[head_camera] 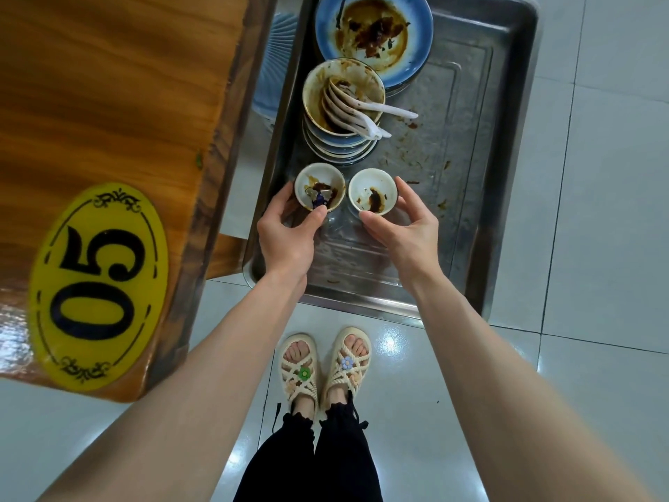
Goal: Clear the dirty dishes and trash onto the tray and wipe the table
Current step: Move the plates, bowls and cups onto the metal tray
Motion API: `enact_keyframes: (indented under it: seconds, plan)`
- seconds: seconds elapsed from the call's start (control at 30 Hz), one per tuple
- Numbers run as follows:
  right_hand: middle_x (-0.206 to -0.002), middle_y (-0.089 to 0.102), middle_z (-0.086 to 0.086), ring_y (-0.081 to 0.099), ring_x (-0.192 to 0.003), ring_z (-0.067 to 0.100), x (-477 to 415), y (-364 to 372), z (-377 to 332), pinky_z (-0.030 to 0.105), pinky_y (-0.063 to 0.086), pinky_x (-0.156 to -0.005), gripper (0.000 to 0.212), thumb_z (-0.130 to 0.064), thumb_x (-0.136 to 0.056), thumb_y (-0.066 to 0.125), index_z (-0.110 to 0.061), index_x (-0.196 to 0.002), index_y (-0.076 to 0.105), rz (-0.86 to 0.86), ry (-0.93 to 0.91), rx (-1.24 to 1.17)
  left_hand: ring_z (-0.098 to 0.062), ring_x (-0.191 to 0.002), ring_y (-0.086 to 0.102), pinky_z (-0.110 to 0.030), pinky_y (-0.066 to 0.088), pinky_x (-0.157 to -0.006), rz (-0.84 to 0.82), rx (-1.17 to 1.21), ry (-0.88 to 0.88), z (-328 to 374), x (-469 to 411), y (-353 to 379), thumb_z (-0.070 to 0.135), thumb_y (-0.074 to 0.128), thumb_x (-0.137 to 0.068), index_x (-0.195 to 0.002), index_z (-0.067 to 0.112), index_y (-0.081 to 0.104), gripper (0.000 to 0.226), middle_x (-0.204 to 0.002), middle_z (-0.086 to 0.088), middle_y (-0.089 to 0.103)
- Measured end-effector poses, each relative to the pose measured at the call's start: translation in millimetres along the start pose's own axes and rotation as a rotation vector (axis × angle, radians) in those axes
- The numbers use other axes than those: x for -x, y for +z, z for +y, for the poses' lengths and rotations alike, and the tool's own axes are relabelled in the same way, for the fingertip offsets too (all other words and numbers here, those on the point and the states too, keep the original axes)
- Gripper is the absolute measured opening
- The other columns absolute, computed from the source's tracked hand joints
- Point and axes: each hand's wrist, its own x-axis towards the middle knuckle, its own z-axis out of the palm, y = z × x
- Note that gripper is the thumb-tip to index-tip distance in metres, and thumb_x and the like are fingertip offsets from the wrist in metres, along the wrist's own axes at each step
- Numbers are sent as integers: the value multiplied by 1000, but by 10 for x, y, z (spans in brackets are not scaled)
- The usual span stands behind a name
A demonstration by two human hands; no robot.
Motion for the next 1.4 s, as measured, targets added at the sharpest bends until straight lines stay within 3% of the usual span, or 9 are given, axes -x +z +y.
enact_keyframes:
  seconds: [0.5,0.6,0.73,0.83,0.9,0.97,1.13,1.23,1.4]
  plan:
    - [-117,62,-6,59,-117,21,43,94,-16,44,51,-96,78,-1,-71,81,-16,-140,47,-34,26,-5,-21,-120,56,-43,48,-101,33,-38,7,73,-6,-72,9,73,-84,-134,21,54,55,-127,-1,61]
    - [-114,60,-12,61,-113,21,77,60,-52,42,56,-88,80,-3,-72,81,-17,-141,45,-39,40,9,-19,-120,55,-43,47,-102,39,-42,-2,44,74,-73,11,74,-83,-135,23,53,58,-127,1,61]
    - [-128,49,0,64,-104,21,215,-33,-194,36,60,-74,78,-10,-73,82,-23,-141,45,-19,66,16,-16,-115,59,-42,49,-100,32,-8,-22,52,347,-68,11,73,-83,-136,23,49,59,-125,3,61]
    - [-131,50,2,66,-102,21,355,-137,-373,36,60,-73,71,-16,-77,79,-24,-139,47,-12,64,23,3,-95,62,-23,55,-85,-9,-15,-21,107,615,-37,17,73,-85,-137,25,47,59,-131,3,57]
    - [-130,54,2,68,-98,22,497,-210,-589,33,60,-70,65,-22,-80,77,-25,-138,49,-11,53,43,11,-87,57,-8,50,-67,-43,-12,-36,240,811,-27,21,72,-85,-139,27,45,61,-135,3,51]
    - [-126,58,2,70,-90,18,626,-276,-829,27,58,-63,61,-28,-81,76,-24,-136,51,-15,42,58,5,-93,55,-6,45,-60,-75,5,-47,422,987,17,23,72,-86,-140,26,44,61,-138,2,49]
    - [-117,63,5,70,-87,17,978,-395,-1529,26,58,-63,51,-26,-85,72,-21,-132,54,-11,10,67,7,-90,53,0,42,-57,-121,36,15,1089,1425,31,26,71,-87,-141,23,44,60,-130,4,52]
    - [-111,64,4,69,-88,17,1169,-375,-1906,24,57,-62,49,-26,-86,71,-21,-132,54,-24,-28,67,1,-97,56,-10,47,-67,-133,72,54,1493,1606,-51,27,70,-88,-141,25,43,59,-130,2,53]
    - [-98,68,-2,70,-83,15,1550,-149,-2575,25,58,-62,47,-26,-87,70,-19,-131,55,-63,-120,97,1,-92,56,-12,50,-65,-99,97,154,2159,1882,-399,28,69,-88,-139,25,46,56,-118,7,53]
